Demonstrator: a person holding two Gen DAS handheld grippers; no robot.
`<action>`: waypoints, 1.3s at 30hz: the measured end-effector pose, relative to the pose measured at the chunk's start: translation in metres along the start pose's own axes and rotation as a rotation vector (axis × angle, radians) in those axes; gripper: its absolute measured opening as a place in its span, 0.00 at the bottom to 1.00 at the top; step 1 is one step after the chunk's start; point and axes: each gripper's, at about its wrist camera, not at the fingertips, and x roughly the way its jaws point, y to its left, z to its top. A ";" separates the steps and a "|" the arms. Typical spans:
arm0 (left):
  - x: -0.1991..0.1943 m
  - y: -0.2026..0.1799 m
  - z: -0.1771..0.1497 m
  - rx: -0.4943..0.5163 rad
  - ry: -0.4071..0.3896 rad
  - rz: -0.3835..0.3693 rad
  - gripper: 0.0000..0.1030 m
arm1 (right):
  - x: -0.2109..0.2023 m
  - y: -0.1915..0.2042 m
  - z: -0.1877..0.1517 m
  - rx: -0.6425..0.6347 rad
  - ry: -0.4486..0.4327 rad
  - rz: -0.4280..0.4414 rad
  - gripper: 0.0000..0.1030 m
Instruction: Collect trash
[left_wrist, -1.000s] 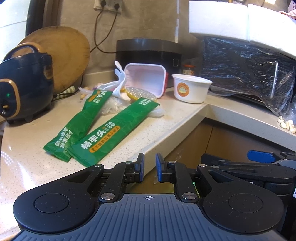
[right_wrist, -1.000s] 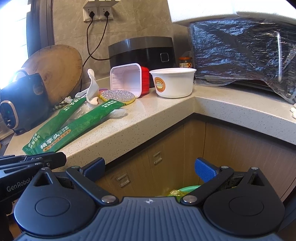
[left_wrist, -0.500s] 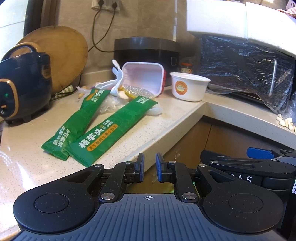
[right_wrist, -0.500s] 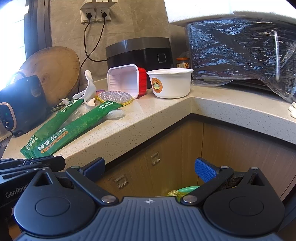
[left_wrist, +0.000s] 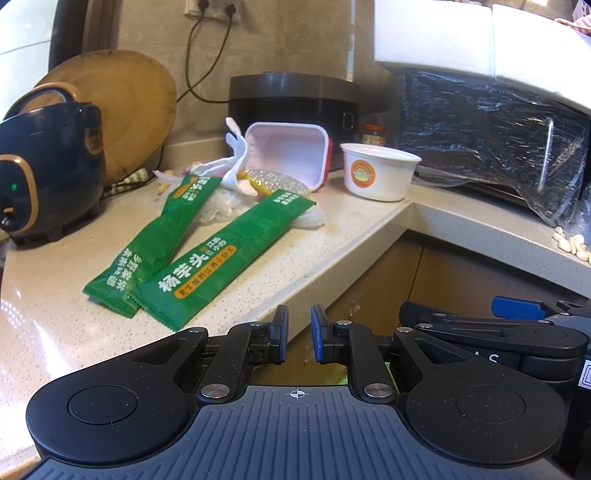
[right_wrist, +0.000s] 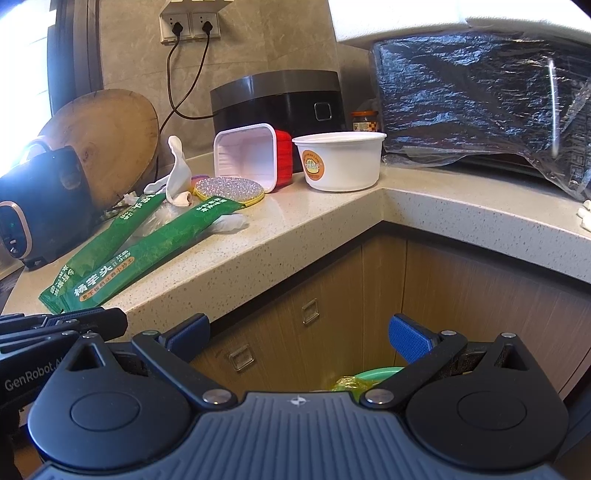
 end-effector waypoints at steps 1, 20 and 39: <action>0.000 0.000 0.000 0.000 0.000 0.000 0.17 | 0.000 0.000 0.000 0.001 0.001 0.000 1.00; 0.020 0.016 0.035 0.043 0.101 -0.048 0.17 | 0.017 -0.005 0.032 -0.028 -0.148 0.034 1.00; 0.102 0.120 0.122 0.058 0.049 0.042 0.18 | 0.129 0.013 0.105 -0.108 0.091 0.263 1.00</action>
